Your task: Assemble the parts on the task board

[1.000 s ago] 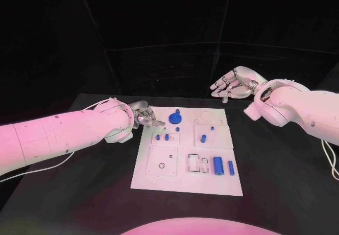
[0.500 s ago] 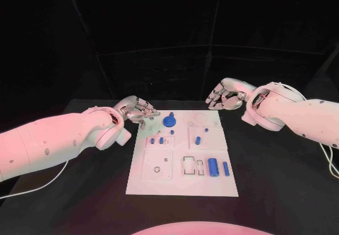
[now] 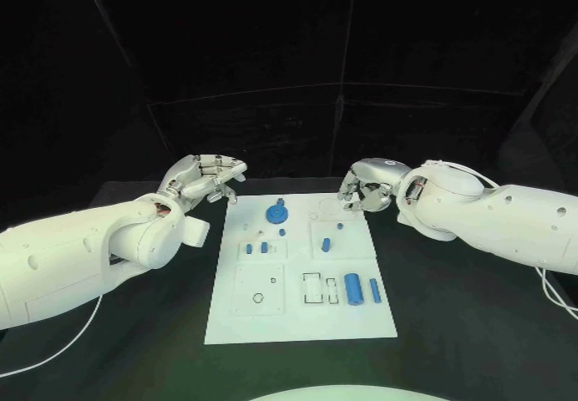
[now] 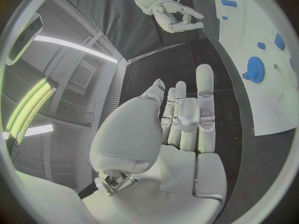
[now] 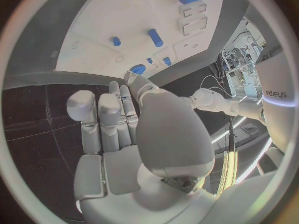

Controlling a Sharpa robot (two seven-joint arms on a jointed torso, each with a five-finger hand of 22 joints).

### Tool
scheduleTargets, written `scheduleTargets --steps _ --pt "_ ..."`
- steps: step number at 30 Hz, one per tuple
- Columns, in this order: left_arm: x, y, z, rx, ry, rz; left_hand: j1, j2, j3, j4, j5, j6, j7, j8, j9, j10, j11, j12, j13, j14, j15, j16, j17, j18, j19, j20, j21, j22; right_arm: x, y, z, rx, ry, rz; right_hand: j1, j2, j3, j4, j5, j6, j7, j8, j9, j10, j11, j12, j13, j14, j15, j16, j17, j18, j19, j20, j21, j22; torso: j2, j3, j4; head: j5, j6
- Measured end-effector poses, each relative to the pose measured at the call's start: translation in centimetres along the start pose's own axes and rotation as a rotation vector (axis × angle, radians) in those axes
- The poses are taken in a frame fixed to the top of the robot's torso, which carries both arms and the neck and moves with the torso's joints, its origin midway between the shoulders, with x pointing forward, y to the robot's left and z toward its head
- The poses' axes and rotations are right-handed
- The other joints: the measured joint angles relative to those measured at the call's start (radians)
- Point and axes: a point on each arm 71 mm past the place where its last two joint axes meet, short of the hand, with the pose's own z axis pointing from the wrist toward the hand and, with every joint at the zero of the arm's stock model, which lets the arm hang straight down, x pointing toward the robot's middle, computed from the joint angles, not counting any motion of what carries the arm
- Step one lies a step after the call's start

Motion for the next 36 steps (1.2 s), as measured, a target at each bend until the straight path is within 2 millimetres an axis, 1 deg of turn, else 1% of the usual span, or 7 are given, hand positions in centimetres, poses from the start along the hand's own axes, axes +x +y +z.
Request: scheduleTargets --steps 2,4,13,20,22,31,36 --pt "-0.3 -0.1 -0.1 0.016 -0.009 -0.020 0.000 0.000 0.000 0.000 0.000 0.000 0.000 -0.004 -0.006 0.000 0.000 -0.005 -0.006 -0.004 -0.003 -0.003 -0.005 0.000 0.000 0.000 -0.006 -0.002 0.2 0.0 0.0 0.003 0.004 -0.013 -0.005 -0.005 0.003 -0.003 0.000 -0.002 -0.002 0.000 0.000 -0.004 0.004 -0.002 -0.002 0.000 0.000 0.009 0.005 0.000 0.001 0.001 0.003 0.005 0.000 0.0000 0.0006 -0.002 0.003" --pt "-0.7 -0.2 -0.3 0.030 -0.018 -0.037 0.000 0.000 0.000 0.000 0.000 0.003 0.003 -0.004 -0.009 0.000 0.000 -0.005 -0.009 -0.007 0.000 -0.003 -0.007 0.000 0.000 0.000 -0.007 -0.003 0.4 0.1 0.1 0.005 0.009 -0.025 -0.005 -0.005 0.004 -0.004 0.000 -0.006 0.001 0.000 0.000 -0.007 0.000 -0.002 -0.003 0.000 0.000 0.016 0.010 0.000 0.001 0.001 0.010 0.010 0.000 0.0000 0.0008 -0.002 0.004" --pt "-1.3 -0.5 -0.7 0.067 -0.028 -0.081 0.000 0.000 -0.003 -0.002 0.000 0.003 0.003 -0.004 -0.019 0.001 0.001 -0.010 -0.020 -0.009 0.003 -0.003 -0.014 0.000 -0.002 0.002 -0.011 -0.007 1.0 0.5 0.3 0.007 0.024 -0.054 -0.011 -0.011 0.013 -0.007 0.000 -0.022 0.004 0.000 -0.001 -0.024 0.010 -0.011 -0.011 0.000 0.008 0.041 0.025 0.000 0.005 0.005 0.026 0.029 0.001 0.0000 0.0022 -0.001 0.005" --pt "-1.5 -0.6 -1.0 0.081 -0.031 -0.100 0.000 0.000 -0.008 -0.003 0.000 0.003 0.003 -0.004 -0.022 0.004 0.003 -0.011 -0.022 -0.010 0.004 -0.008 -0.016 0.000 -0.003 0.003 -0.011 -0.008 1.6 0.7 0.5 0.005 0.041 -0.062 -0.013 -0.013 0.016 -0.011 0.000 -0.027 0.009 0.000 -0.001 -0.031 0.012 -0.011 -0.013 0.000 0.008 0.051 0.030 0.000 0.005 0.005 0.030 0.035 0.001 0.0006 0.0024 0.001 0.002" --pt "-1.5 -0.6 -1.0 0.084 -0.031 -0.104 -0.003 -0.003 -0.008 -0.003 0.000 0.003 0.003 -0.004 -0.023 0.004 0.003 -0.011 -0.023 -0.010 0.004 -0.008 -0.017 0.000 -0.003 0.003 -0.011 -0.008 1.7 0.7 0.6 0.007 0.045 -0.066 -0.013 -0.013 0.016 -0.011 -0.004 -0.031 0.005 0.000 -0.001 -0.032 0.011 -0.015 -0.015 0.000 0.008 0.056 0.031 0.000 0.005 0.005 0.030 0.037 0.001 0.0009 0.0024 0.002 0.001" --pt "-1.5 -0.7 -1.1 0.089 -0.029 -0.114 -0.004 -0.004 -0.008 -0.003 0.000 0.003 0.003 -0.004 -0.023 0.004 0.003 -0.011 -0.023 -0.010 0.004 -0.008 -0.017 0.000 -0.003 0.003 -0.011 -0.008 2.6 0.8 0.9 0.013 0.067 -0.081 -0.017 -0.017 0.024 -0.013 -0.004 -0.045 0.011 0.000 -0.001 -0.046 0.017 -0.019 -0.016 0.000 0.015 0.061 0.031 0.000 0.001 0.008 0.034 0.039 0.001 0.0016 0.0031 0.003 -0.002" --pt "-1.5 -0.7 -1.1 0.090 -0.030 -0.116 -0.004 -0.004 -0.008 -0.003 0.000 0.006 0.006 -0.008 -0.025 0.004 0.003 -0.011 -0.025 -0.010 0.004 -0.008 -0.019 0.000 -0.003 0.003 -0.011 -0.009 2.9 0.8 0.9 0.017 0.078 -0.091 -0.021 -0.021 0.024 -0.013 -0.004 -0.049 0.008 0.000 -0.001 -0.050 0.014 -0.019 -0.017 0.000 0.015 0.061 0.031 0.000 0.001 0.008 0.034 0.040 0.001 0.0017 0.0031 0.003 -0.004"
